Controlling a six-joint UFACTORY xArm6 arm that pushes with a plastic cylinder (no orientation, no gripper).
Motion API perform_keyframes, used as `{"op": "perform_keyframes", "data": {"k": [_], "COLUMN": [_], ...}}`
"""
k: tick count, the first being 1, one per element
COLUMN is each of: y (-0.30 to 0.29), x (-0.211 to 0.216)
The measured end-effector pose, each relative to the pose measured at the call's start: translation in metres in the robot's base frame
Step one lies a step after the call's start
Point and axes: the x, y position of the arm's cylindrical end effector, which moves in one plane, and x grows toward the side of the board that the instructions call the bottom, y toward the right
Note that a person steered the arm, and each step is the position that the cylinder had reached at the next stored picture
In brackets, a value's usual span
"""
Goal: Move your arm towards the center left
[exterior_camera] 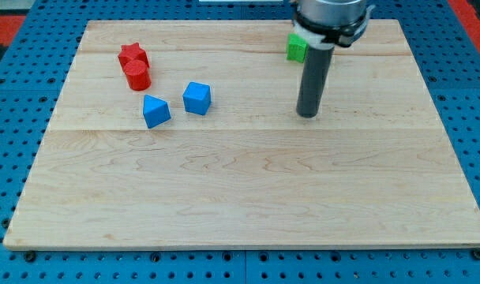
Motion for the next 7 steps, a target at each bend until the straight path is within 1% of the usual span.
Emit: {"op": "perform_keyframes", "data": {"k": [1, 2, 6, 7], "y": [-0.045, -0.087, -0.087, -0.104], "x": [0.03, 0.038, 0.052, 0.057]}}
